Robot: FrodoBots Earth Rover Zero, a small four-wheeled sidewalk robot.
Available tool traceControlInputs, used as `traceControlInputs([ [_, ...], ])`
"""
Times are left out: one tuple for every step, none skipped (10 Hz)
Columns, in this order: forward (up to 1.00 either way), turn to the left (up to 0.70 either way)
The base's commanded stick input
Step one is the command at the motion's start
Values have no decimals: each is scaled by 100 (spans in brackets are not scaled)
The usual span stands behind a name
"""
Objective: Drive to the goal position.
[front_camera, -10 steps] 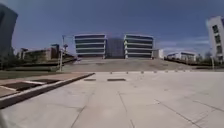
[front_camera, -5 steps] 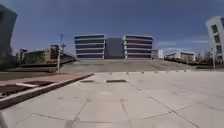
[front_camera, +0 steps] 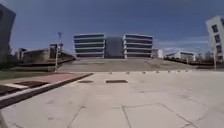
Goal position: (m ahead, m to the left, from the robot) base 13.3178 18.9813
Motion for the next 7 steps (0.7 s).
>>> traceControlInputs([
  [70, -5],
  [70, -5],
  [70, -5],
  [70, -5],
  [70, -5],
  [70, -5],
  [70, -5],
])
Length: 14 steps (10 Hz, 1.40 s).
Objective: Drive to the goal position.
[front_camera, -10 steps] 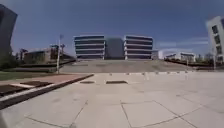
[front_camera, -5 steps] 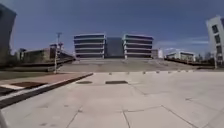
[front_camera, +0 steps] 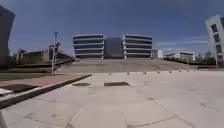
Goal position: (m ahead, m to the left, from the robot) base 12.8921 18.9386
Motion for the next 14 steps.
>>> traceControlInputs([
  [70, -5],
  [70, -5],
  [70, -5],
  [70, -5],
  [70, -5],
  [70, -5],
  [70, -5],
  [70, -5],
  [70, -5],
  [70, -5],
  [70, -5],
  [70, -5],
  [70, -5],
  [70, -5],
])
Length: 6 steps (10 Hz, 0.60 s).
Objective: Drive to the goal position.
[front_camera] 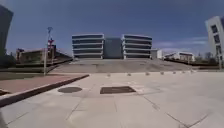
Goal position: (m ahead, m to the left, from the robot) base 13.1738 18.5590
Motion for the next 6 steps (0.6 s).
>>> traceControlInputs([
  [70, -5],
  [70, -5],
  [70, -5],
  [70, -5],
  [70, -5],
  [70, -5],
])
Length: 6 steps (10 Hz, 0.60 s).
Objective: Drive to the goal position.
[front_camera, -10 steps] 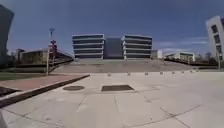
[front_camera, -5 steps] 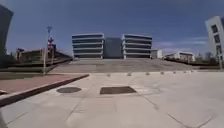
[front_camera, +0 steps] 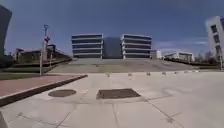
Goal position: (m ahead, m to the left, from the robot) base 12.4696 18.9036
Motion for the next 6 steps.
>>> traceControlInputs([
  [70, -5],
  [70, -5],
  [70, -5],
  [70, -5],
  [70, -5],
  [70, -5],
])
